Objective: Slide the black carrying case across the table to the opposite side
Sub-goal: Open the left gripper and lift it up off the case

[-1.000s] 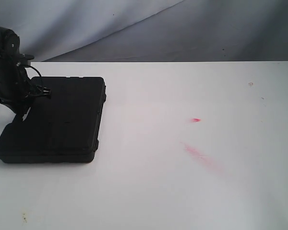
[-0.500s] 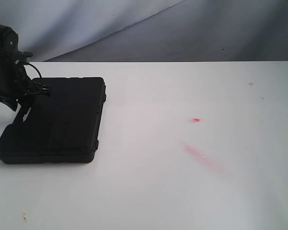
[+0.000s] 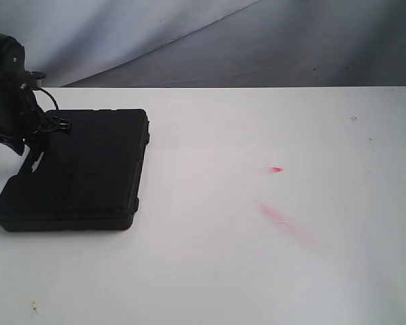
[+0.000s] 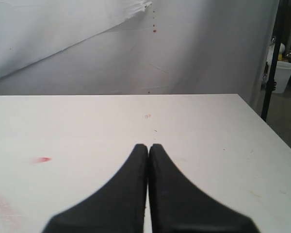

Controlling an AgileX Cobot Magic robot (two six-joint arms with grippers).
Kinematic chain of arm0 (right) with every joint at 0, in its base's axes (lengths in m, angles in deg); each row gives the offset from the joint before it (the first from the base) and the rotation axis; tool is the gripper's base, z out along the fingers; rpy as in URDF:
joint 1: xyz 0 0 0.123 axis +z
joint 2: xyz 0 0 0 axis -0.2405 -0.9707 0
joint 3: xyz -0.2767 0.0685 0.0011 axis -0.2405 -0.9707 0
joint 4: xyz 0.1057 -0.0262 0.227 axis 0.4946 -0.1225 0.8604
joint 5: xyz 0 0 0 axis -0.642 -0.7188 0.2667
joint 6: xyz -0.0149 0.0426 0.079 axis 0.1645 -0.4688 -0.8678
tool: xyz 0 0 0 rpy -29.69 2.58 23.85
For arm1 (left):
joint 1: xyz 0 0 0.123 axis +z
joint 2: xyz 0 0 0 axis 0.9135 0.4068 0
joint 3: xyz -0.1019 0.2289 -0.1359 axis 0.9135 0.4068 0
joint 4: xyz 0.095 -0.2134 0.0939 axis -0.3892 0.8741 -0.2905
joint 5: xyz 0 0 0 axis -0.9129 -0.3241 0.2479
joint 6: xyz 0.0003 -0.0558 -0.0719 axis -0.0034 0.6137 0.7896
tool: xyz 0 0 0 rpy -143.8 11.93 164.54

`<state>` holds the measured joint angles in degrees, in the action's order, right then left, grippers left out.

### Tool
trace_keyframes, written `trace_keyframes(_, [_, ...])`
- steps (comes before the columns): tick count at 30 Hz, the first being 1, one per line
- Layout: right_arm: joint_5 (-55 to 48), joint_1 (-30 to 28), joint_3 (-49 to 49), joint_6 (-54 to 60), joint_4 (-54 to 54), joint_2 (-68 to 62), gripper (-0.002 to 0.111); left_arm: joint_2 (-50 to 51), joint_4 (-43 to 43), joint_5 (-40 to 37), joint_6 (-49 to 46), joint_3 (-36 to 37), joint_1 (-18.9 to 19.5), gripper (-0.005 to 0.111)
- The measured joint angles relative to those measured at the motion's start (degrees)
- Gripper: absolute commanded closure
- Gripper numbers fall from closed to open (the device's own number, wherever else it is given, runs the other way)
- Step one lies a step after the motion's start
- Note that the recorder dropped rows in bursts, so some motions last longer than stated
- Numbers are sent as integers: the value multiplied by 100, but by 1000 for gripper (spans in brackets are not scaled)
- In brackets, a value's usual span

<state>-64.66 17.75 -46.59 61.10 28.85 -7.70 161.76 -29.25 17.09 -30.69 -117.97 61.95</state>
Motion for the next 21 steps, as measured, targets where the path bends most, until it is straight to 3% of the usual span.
trace_keyframes(6, [0,0,0,0,0,0,108,-472,74,145,4,0,0,79])
trace_keyframes(10, [0,0,0,0,0,0,108,-917,675,373,-290,0,0,79])
trace_keyframes(21, [0,0,0,0,0,0,108,-3417,1220,1247,-695,0,0,79])
